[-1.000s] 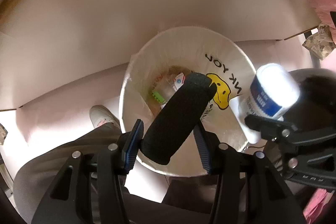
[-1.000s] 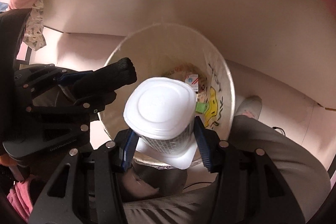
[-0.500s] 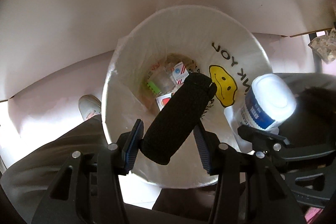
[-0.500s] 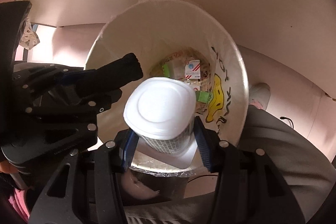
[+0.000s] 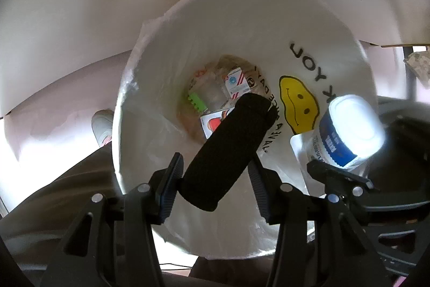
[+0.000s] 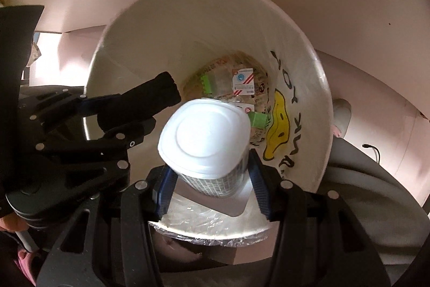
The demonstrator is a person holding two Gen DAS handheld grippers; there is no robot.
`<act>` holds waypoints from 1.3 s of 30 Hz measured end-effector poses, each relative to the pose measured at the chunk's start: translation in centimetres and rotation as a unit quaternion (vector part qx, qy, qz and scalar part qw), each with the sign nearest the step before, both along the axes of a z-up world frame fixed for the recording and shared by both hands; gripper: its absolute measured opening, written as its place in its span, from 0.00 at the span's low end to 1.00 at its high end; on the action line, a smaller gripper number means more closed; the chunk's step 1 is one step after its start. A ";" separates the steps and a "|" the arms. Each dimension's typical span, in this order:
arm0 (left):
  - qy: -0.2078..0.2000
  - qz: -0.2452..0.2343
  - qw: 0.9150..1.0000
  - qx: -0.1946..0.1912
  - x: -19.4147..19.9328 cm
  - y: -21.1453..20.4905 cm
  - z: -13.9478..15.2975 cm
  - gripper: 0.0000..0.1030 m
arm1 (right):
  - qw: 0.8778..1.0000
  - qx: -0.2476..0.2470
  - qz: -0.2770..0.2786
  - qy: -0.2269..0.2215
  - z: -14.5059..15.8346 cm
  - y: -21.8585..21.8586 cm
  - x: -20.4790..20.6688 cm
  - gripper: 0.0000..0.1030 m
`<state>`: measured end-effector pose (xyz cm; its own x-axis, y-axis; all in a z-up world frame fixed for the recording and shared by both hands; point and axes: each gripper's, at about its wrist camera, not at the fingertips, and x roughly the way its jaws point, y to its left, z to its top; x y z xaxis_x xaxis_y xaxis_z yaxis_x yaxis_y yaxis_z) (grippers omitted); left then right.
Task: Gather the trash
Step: 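Carry the foam tube and yogurt cup with both tools over the bin, then open both tools to drop the foam tube and yogurt cup into the bin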
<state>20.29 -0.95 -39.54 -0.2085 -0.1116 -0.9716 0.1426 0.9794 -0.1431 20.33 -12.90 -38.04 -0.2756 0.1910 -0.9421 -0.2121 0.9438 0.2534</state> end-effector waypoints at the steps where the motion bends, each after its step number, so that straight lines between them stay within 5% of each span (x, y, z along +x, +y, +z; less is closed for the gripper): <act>1: 0.003 0.001 1.000 0.001 0.0 0.0 -0.3 0.50 | 1.000 -0.003 0.000 0.001 -0.3 0.1 0.0 0.51; 11: 0.028 0.006 1.000 0.008 0.2 -0.1 -2.0 0.50 | 1.000 -0.019 -0.002 0.019 -2.1 0.1 0.3 0.51; 39: 0.005 -0.018 0.999 0.047 0.5 -0.4 -1.3 0.61 | 0.998 -0.057 0.000 0.029 -3.4 -0.1 0.5 0.53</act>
<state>20.77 -1.36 -40.88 -0.2195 -0.0131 -0.9755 0.1765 0.9829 -0.0529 20.78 -12.96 -41.39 -0.3295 0.0841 -0.9404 -0.1995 0.9674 0.1564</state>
